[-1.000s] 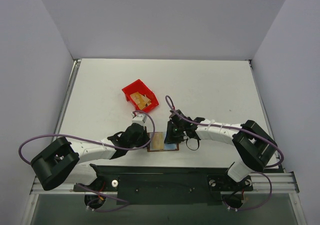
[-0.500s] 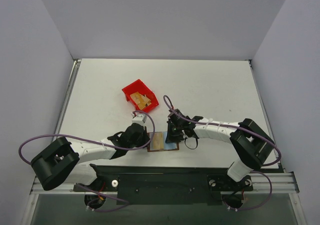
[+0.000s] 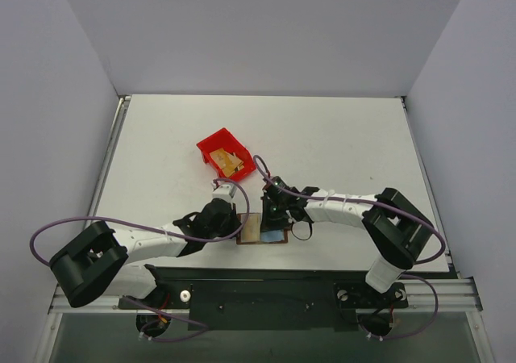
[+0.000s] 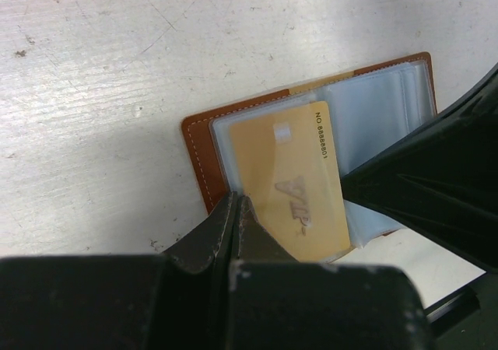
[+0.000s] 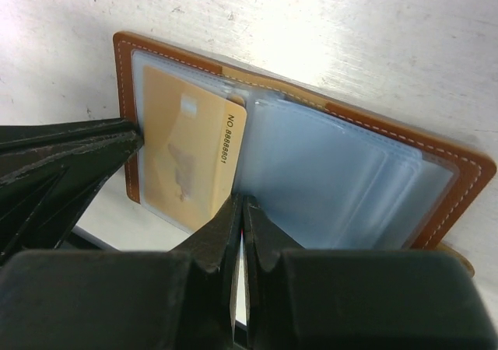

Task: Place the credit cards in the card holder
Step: Insert the credit card into the card holder.

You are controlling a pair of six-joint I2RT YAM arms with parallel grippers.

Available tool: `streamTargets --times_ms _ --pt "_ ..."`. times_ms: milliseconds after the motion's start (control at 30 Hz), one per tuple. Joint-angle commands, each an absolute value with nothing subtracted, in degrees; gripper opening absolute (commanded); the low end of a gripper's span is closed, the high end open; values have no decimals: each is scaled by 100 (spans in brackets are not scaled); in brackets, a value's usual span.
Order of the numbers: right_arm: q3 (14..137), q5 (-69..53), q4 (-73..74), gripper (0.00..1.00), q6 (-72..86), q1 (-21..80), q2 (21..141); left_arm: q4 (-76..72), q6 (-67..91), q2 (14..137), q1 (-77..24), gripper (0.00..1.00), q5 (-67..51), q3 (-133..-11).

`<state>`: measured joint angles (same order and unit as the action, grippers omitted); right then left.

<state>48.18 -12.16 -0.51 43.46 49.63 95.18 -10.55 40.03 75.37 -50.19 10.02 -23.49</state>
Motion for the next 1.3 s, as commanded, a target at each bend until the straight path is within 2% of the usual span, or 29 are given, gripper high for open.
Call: streamTargets --times_ms 0,333,567,733,1267 --pt "5036 -1336 -149 0 4307 5115 9659 -809 3955 7523 -5027 0 976 -2215" --pt "5124 -1275 -132 0 4280 5194 9782 -695 3973 7357 -5027 0 1011 -2241" --pt "5080 -1134 -70 0 4245 5194 9835 -133 3946 6646 -5001 0 1212 -2434" --pt "5063 -1125 -70 0 4236 5194 9853 191 3867 6276 -4826 6 1292 -2373" --pt "5159 -1169 -18 0 4175 5194 9896 -263 3832 7039 -4755 0 1204 -2145"
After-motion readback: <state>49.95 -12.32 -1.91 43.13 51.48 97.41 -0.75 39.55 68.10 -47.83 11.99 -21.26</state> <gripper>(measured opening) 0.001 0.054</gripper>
